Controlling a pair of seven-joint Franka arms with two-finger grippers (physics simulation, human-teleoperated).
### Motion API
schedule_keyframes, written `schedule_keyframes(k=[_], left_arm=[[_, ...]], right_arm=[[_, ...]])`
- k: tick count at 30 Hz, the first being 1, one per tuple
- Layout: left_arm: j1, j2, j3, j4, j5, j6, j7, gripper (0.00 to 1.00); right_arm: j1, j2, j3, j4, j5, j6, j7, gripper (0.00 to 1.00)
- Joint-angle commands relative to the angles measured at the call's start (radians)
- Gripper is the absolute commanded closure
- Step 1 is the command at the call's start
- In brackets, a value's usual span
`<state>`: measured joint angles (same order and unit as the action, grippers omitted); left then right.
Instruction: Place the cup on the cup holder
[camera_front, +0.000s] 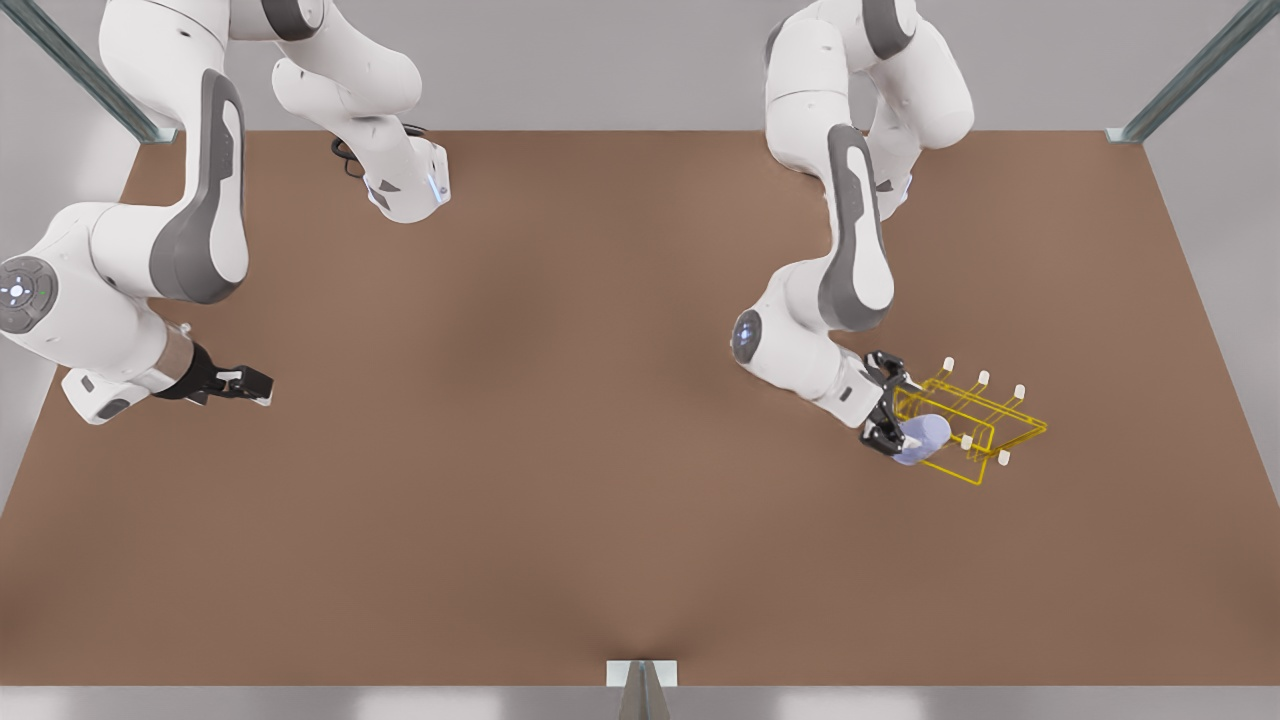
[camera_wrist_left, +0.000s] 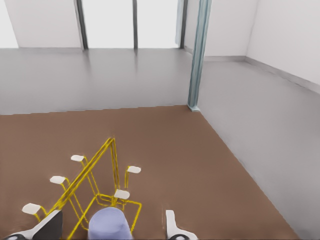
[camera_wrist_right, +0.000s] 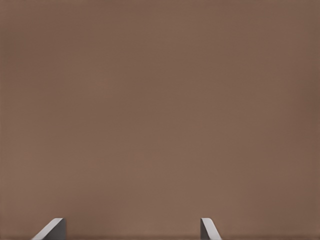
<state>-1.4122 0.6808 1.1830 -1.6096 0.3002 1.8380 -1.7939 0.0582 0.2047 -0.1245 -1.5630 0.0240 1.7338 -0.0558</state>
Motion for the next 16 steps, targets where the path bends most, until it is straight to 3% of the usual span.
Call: schedule_keyframes(k=[1,3,4,5,6,7,8,9,12,16], left_arm=[[0.033,-0.129,0.000,0.203,-0.148,-0.664,1.451,0.00],[0.275,-0.208,-0.017,0.290,-0.272,-0.757,2.257,0.00],[0.552,-0.302,-0.369,0.293,-0.251,-0.732,2.198,0.00],[0.876,-0.346,-0.853,0.336,-0.179,-0.701,1.879,0.00],[1.037,-0.382,-1.076,0.327,-0.177,-0.628,1.693,0.00],[1.141,-0.481,-1.192,0.215,-0.191,-0.467,1.640,0.00],[1.171,-0.550,-1.191,0.106,-0.214,-0.401,1.856,0.00],[1.174,-0.538,-1.177,0.120,-0.217,-0.506,2.050,0.00],[1.174,-0.480,-1.172,0.283,-0.271,-0.605,2.033,0.00],[1.174,-0.471,-1.171,0.283,-0.285,-0.611,2.035,0.00]], right_arm=[[0.002,-0.001,-0.001,0.001,0.001,0.000,-0.001,0.00],[0.002,0.005,0.000,0.014,0.002,0.000,-0.002,0.00],[0.003,0.005,-0.001,0.014,0.002,0.000,-0.001,0.00],[0.003,0.005,0.000,0.014,0.002,0.000,-0.001,0.00],[0.003,0.005,0.000,0.014,0.002,0.000,-0.001,0.00],[0.003,0.005,0.000,0.014,0.002,0.000,-0.001,0.00],[0.003,0.005,-0.001,0.014,0.002,0.000,-0.001,0.00],[0.003,0.005,0.000,0.014,0.002,0.000,-0.001,0.00],[-0.001,0.007,-0.001,0.014,0.001,0.000,-0.002,0.00],[0.000,0.007,-0.001,0.012,0.001,-0.002,-0.002,0.00]])
